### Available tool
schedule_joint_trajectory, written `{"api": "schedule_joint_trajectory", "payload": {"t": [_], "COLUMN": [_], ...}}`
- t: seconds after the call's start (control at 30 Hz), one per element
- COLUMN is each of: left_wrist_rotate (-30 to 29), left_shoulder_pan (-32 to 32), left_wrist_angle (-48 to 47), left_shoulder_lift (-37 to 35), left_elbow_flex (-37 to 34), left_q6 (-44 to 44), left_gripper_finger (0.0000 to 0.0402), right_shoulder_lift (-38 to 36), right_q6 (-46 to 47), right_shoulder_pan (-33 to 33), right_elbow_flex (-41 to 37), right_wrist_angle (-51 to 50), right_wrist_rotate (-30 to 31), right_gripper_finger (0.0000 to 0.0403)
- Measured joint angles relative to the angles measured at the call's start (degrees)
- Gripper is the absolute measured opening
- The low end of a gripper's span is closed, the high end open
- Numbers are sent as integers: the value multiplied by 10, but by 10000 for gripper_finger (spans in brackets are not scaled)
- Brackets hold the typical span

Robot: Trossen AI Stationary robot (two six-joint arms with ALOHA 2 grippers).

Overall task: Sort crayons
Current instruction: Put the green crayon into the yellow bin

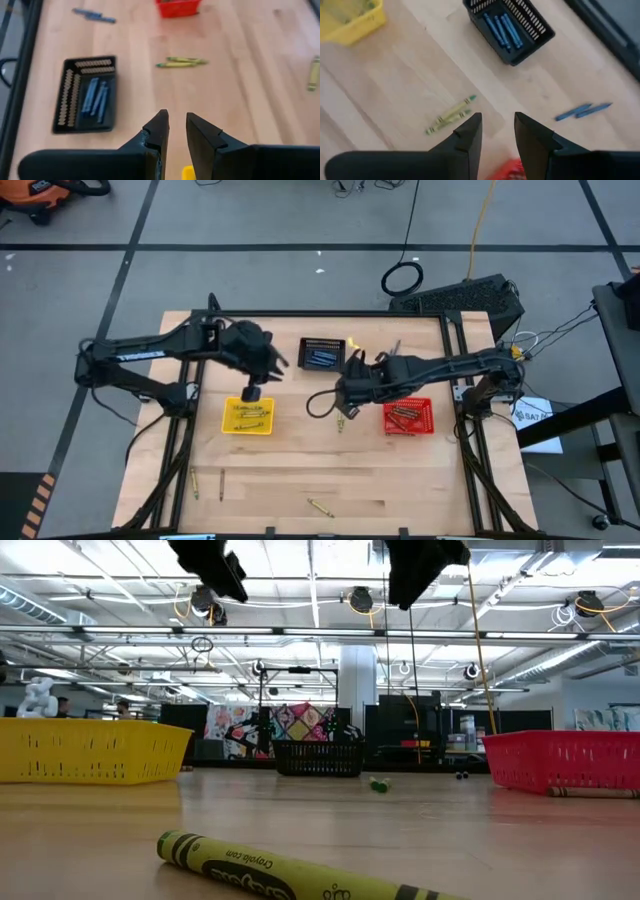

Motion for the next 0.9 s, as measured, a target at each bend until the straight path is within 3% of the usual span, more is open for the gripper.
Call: {"api": "schedule_joint_trajectory", "payload": {"t": [0.23,0.47,0.6,0.9], "left_wrist_rotate": [0,-2,-2,-2], "left_shoulder_pan": [-63,-104,-130,-195], "left_wrist_angle": [-7,-38,-81,-132], "left_shoulder_lift": [-25,-25,-24,-25], "left_elbow_flex": [0,0,0,0], "left_q6": [-12,-52,-60,-90], "left_gripper_finger": [68,68,68,68], "right_shoulder_lift": [1,3,23,119], "right_q6": [94,102,141,158], "right_shoulder_pan": [-1,-1,-2,-5], "right_elbow_flex": [-31,-32,-32,-32], "right_wrist_angle": [91,195,182,162], "right_wrist_rotate": [-68,-72,-41,-58], "right_gripper_finger": [102,102,102,102]}}
